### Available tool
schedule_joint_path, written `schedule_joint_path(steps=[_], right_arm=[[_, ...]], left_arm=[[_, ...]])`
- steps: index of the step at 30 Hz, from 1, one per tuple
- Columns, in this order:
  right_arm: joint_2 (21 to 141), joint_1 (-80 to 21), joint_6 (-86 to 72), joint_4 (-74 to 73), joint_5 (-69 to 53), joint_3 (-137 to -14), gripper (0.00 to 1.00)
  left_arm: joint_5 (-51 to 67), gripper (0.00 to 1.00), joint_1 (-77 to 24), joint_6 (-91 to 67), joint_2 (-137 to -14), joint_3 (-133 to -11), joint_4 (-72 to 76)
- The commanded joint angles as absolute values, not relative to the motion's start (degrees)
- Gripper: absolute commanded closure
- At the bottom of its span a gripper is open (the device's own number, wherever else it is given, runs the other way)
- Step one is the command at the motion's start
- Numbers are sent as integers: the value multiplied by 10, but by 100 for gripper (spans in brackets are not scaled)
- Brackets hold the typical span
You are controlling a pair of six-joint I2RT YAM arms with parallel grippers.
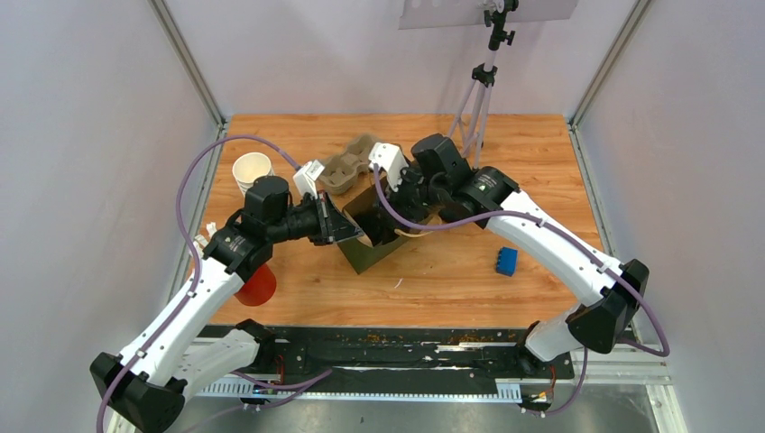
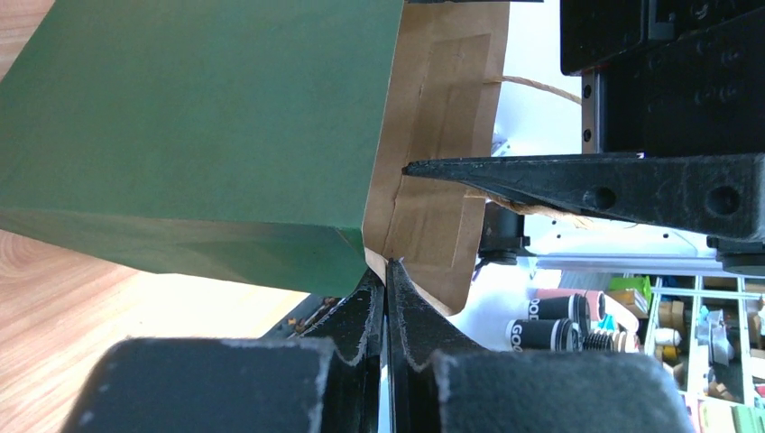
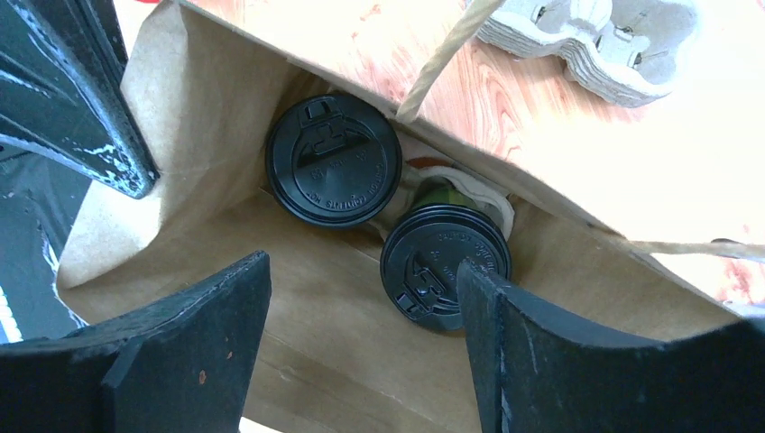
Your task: Pack the takeout coffee
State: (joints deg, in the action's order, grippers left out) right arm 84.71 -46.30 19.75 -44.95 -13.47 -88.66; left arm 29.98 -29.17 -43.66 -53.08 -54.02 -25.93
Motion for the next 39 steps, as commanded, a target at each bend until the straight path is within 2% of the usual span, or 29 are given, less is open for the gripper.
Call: schedule_joint_path(steps=[1,16,28,39], right_arm=[[850,-460,145,-445,-128,-924,25],[850,-460,64,-343,-106,-918,24],[824,-458,29,-259,-60,-888,22],[805,-452,23,-244,-60,-891,20]], left_arm=[[313,94,-286,-452,-515,-532,-216],[307,91,-276,-453,-509,-518,-212],[302,84,-268,-444,-511,-523,-222],[289,78,-264,-432,-519,-541,-240]])
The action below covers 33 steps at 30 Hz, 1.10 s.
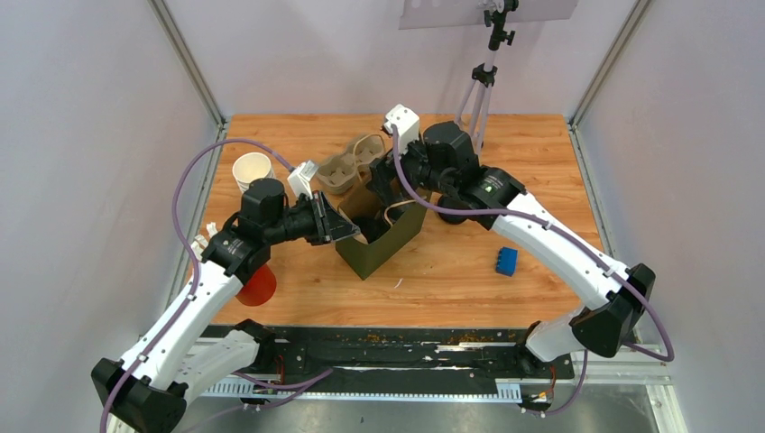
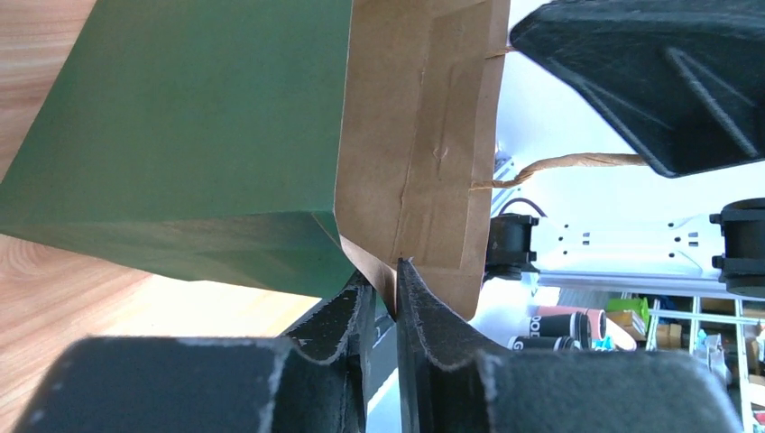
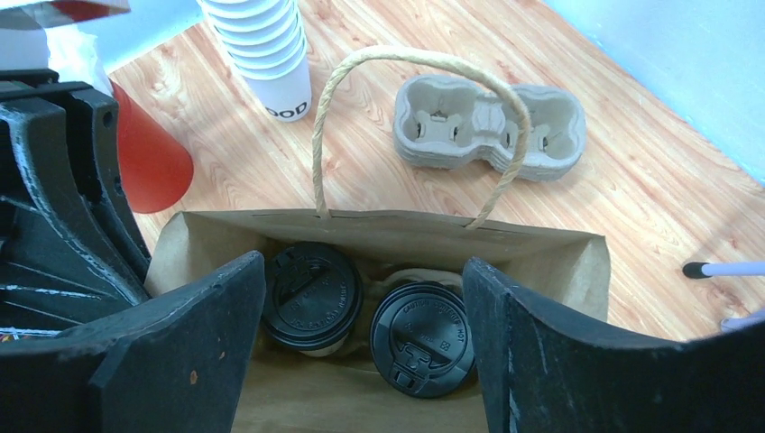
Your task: Pack the takeout coffee
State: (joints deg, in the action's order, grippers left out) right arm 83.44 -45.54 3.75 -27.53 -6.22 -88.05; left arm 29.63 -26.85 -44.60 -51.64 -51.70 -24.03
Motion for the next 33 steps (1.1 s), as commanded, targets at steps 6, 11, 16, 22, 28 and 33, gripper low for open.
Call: schedule_joint_path(steps=[6,11,16,22,28,33], right_arm=[[776,-453,15,-265,-56,-912,18],[749,-453,7,-272,-51,-910,15],[720,-453,4,-268,-56,-890,13],[703,-453,-10,-273,-54,-882,13],[695,-452,-8,-277,-50,-873,13],[690,-452,-2,-285,-46,-869,13]], left_arm=[[272,76,-263,-431,-516,-548,-250],[258,72,-262,-428,-518,-557,-255],[249,70,-261,-436,-516,-558,-252],[235,68,-260,-440,-513,-564,-253],[218,64,-260,-441,-501,-565,-269],[194,52,-260,-432,-485,-578,-297]])
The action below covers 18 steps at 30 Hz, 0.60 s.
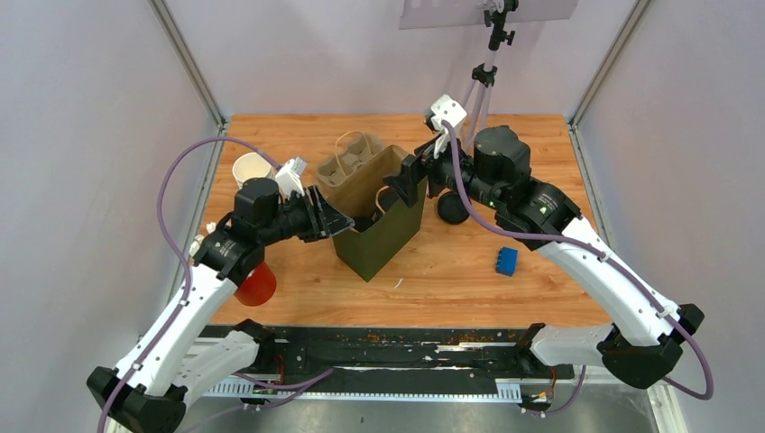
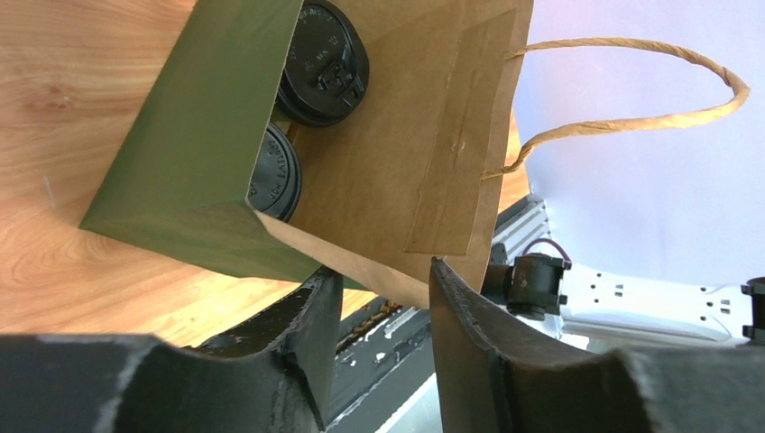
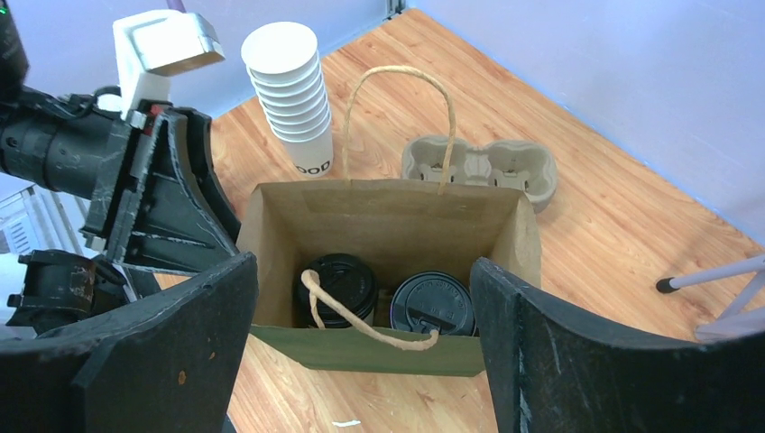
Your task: Pack the takeout coffee
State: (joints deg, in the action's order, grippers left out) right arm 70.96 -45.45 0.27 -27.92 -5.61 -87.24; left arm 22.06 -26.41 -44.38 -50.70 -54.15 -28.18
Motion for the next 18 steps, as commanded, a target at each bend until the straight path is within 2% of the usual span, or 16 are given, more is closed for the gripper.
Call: schedule_joint_path(steps=[1,5,6,7,8,12,18], right_arm=[[688,-453,-2,-285,-43,-866,13],[683,-453,-2,-295,-27,-858,11],[682,-453,-2,-298,-25,-859,11],[681,-452,-2,-303,-24,-858,10],[679,-452,-2,-307,-23,-858,10],[663,-452,-3,-318,-9,-852,0],[645,-452,21,-344,50,-869,0]], left_arm=[[187,50,-260,-430,-481,-579,-303],[159,35,-260,-426,-458,-588,-310],[150,27,-260,-423,-455,-595,-315],[142,10,-260,-421,-453,-604,-322],[131,1,-260,-417,-451,-613,-330],[80,0,-260,-395,-452,-659,-365],[-25,0,-260,-303,-534,-807,-485]])
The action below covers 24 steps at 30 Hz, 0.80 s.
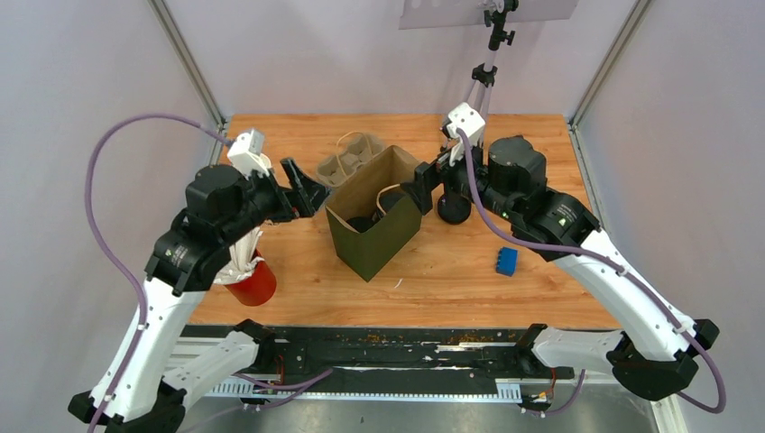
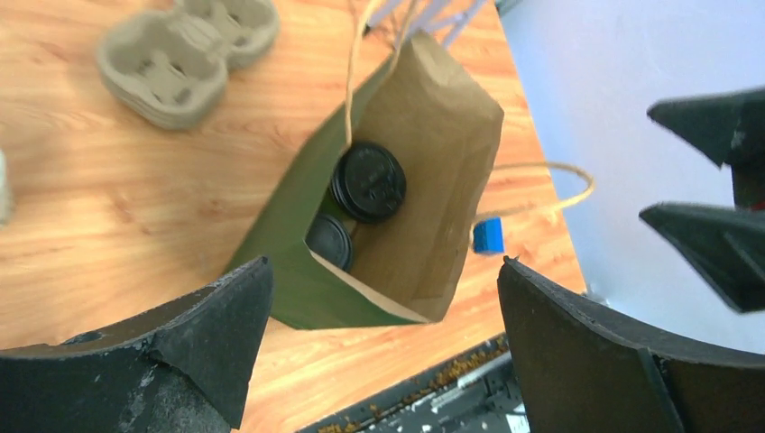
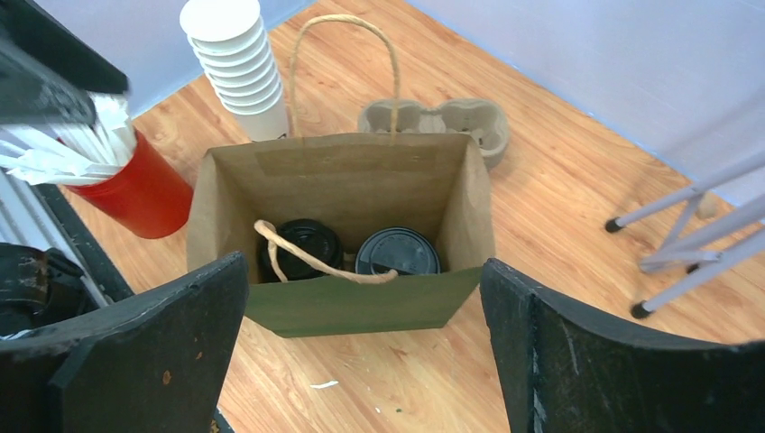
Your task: Pack the takeout coffee
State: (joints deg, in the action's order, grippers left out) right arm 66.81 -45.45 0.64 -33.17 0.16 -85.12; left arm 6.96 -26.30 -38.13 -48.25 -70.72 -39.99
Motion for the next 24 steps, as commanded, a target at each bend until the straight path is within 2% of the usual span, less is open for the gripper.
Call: schedule_joint_path(steps=[1,6,10,16,24], right_arm=[[642,-452,27,-347,50,-873,0],[602,-453,48,-322,54,-854,0],[561,-453,46,-298,64,-816,0],[567,-452,57,-337,70,-814,0],[567,-452,80,-360,91,-809,0]], left_arm=[[-65,0,-260,-288,-557,-847,-520],[-240,0,-257,-267,-656,-1004,-670],[-289,0,-235,-277,-684,-1051,-761],[-246,4,-187,-314,-658,-981,-832],[-242,26,-119,-339,-573,-837,-806]])
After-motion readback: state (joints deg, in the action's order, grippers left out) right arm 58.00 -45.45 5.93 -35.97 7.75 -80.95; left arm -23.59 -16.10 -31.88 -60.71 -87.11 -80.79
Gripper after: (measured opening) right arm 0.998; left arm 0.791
